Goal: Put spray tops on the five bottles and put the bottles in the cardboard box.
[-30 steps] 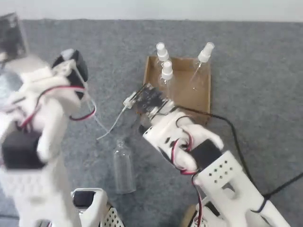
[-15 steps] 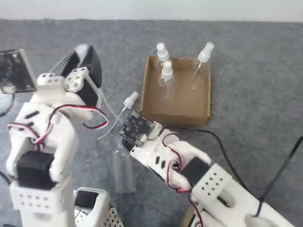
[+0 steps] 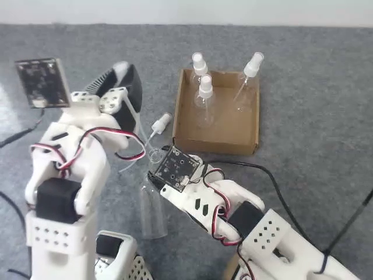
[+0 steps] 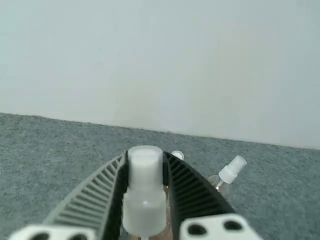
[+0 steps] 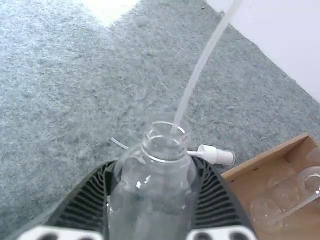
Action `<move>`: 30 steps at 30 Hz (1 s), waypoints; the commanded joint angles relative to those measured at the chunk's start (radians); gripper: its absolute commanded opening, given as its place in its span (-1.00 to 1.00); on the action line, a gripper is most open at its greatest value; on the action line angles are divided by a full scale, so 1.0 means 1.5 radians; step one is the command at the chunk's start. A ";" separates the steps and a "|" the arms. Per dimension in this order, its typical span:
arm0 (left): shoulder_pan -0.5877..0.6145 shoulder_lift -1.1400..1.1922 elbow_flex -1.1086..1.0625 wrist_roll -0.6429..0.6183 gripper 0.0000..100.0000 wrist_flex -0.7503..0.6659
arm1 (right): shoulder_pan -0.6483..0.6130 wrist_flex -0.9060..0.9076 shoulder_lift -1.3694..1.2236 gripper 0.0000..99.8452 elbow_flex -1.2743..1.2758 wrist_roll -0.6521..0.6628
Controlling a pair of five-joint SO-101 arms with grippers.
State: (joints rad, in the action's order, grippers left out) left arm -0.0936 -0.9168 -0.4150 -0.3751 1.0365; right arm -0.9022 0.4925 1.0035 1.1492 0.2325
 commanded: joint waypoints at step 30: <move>-0.118 -0.013 -0.226 0.040 -0.98 0.005 | 0.114 -0.225 0.026 -0.99 0.114 -0.110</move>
State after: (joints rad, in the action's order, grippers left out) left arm -0.2670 -0.9198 -0.7434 -0.3583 1.0487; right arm -0.7733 0.1979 1.0096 1.3334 0.0790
